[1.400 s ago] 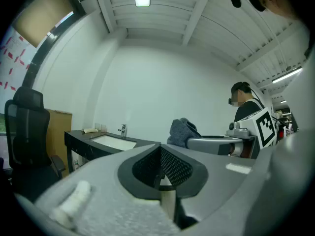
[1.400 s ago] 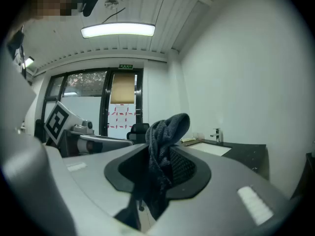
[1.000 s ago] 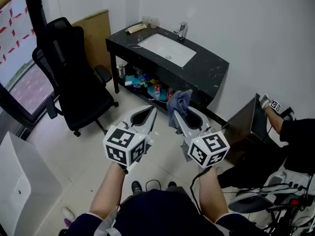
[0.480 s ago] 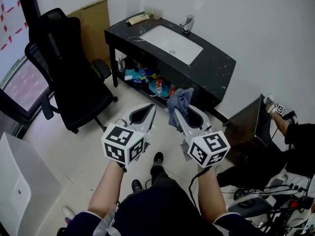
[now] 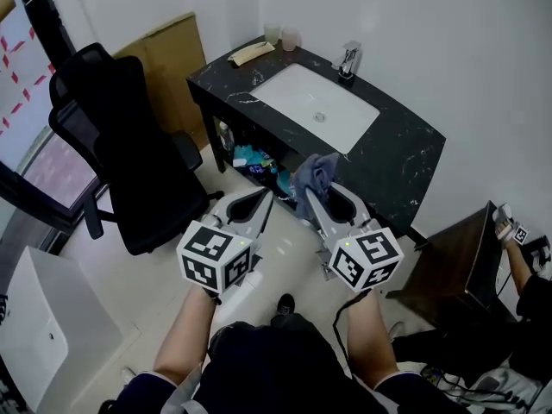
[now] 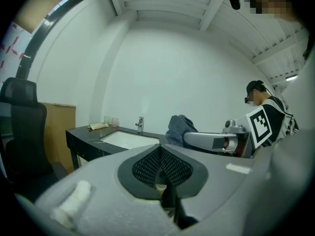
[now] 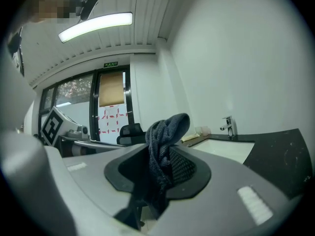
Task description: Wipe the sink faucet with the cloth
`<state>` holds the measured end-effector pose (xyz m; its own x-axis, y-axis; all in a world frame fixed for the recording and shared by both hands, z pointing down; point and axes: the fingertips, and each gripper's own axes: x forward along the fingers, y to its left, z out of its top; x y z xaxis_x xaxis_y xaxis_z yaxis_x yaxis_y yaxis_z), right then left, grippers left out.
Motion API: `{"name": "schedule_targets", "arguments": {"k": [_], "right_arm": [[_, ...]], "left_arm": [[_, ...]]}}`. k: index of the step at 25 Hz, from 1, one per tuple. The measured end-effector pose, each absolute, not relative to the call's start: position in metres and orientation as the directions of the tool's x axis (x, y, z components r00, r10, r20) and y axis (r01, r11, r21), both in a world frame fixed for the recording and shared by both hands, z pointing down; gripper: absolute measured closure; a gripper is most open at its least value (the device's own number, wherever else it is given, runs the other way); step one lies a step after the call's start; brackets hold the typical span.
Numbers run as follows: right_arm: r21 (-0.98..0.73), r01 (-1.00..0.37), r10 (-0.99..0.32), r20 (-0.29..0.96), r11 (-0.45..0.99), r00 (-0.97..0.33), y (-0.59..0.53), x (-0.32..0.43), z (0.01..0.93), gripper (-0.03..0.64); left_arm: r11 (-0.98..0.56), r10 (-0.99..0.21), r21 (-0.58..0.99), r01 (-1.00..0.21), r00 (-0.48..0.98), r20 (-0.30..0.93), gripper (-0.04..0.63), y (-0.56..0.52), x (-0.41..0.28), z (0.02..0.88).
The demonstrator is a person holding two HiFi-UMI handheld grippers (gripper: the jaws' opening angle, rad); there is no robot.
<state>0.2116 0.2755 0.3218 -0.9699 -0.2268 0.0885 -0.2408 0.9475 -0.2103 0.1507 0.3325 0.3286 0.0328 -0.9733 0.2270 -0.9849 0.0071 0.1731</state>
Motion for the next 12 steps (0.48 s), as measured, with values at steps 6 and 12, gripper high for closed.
{"name": "schedule_targets", "arguments": {"k": [6, 12], "right_arm": [[-0.244, -0.25, -0.233, 0.097, 0.937, -0.968, 0.217, 0.172, 0.332, 0.499], [-0.194, -0.266, -0.241, 0.142, 0.944, -0.96, 0.182, 0.097, 0.345, 0.499]], "left_arm": [[0.064, -0.96, 0.182, -0.981, -0.011, 0.279, 0.592, 0.297, 0.1, 0.348], [0.035, -0.969, 0.219, -0.975, 0.02, 0.245, 0.594, 0.254, 0.027, 0.366]]}}
